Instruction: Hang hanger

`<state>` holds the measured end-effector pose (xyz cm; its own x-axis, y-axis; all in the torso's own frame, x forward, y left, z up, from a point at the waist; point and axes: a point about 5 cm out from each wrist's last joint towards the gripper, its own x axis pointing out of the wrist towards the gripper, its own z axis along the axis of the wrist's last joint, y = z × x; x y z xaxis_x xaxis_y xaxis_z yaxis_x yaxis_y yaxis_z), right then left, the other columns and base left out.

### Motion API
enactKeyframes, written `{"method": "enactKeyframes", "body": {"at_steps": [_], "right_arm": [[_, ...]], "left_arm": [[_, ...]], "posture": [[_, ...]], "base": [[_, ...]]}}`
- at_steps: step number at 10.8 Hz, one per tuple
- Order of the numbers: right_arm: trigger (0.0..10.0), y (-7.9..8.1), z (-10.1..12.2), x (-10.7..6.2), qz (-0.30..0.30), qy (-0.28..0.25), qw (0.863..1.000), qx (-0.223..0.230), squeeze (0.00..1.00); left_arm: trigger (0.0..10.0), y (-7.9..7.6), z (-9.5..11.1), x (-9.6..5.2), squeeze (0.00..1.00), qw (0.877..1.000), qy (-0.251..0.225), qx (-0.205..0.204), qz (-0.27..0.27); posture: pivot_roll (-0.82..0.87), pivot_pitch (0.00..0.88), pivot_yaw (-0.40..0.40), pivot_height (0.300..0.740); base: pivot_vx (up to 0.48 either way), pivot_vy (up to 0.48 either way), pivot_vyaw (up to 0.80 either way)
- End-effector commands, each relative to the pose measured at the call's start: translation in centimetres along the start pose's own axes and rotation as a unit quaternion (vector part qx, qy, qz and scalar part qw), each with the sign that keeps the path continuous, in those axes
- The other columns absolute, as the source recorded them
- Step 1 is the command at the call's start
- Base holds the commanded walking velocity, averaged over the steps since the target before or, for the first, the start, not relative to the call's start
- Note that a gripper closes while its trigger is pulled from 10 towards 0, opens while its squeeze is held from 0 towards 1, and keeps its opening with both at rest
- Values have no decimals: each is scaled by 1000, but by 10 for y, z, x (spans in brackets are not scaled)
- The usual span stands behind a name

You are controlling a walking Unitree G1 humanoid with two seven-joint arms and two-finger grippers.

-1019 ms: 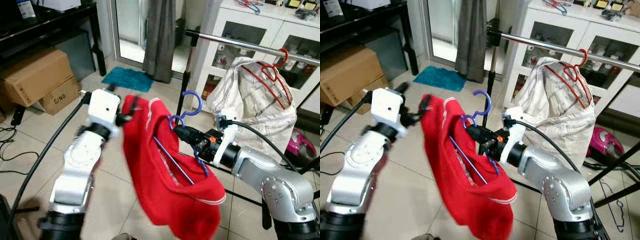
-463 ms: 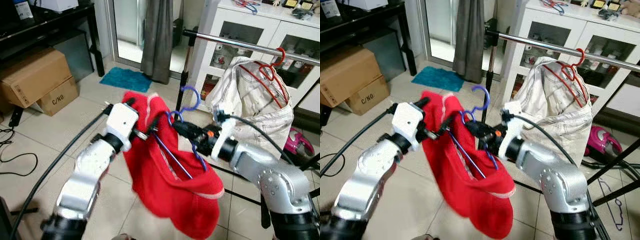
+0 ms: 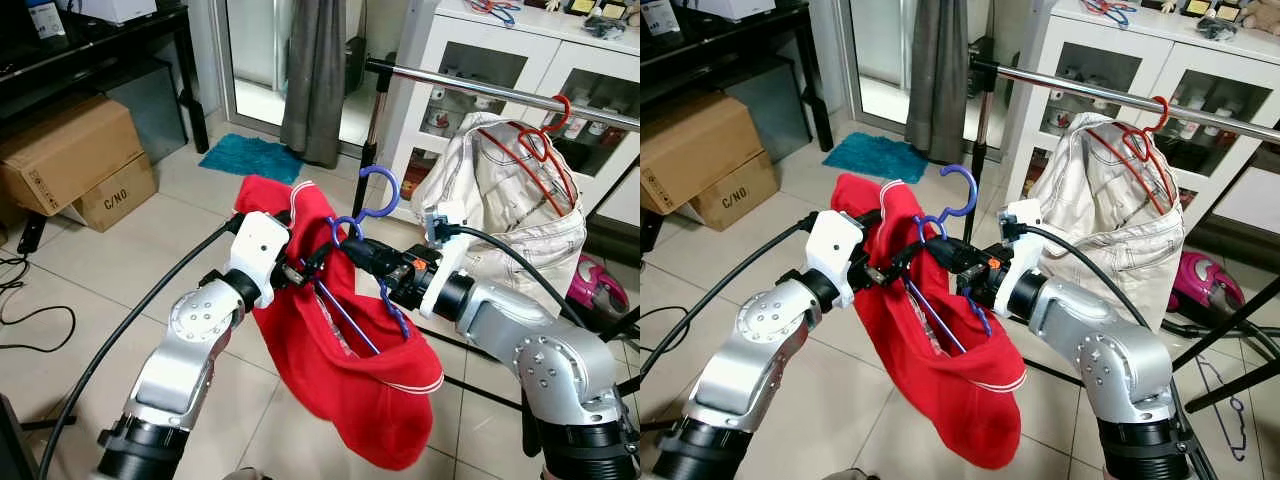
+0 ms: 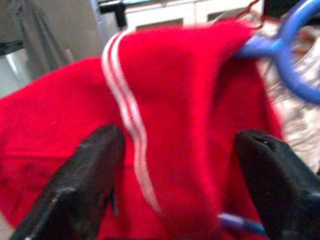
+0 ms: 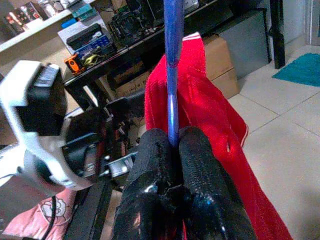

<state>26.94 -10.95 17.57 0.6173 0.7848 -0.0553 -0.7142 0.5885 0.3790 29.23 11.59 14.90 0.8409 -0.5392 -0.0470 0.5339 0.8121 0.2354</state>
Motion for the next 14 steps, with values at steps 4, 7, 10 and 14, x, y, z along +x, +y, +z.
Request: {"method": "enactKeyframes", "body": {"at_steps": [4, 7, 10, 14], "right_arm": [[0, 6, 11, -1, 26, -26, 999, -6, 0], [0, 9, 12, -1, 39, -27, 999, -4, 0], [0, 11, 11, -3, 50, -26, 998, -3, 0], [0, 11, 9, -3, 46, -26, 999, -4, 0]], "left_arm": [[0, 15, 7, 1, 0, 998, -17, 28, 56], [0, 20, 7, 1, 0, 997, -21, 25, 65], [0, 23, 9, 4, 0, 997, -28, 23, 67], [0, 27, 11, 3, 0, 997, -35, 25, 69]], "posture": [[-5, 0, -52, 740], [-4, 0, -54, 740], [-3, 0, -52, 740], [2, 0, -45, 740]], "base": [[0, 0, 0], [0, 0, 0], [0, 0, 0], [0, 0, 0]]}}
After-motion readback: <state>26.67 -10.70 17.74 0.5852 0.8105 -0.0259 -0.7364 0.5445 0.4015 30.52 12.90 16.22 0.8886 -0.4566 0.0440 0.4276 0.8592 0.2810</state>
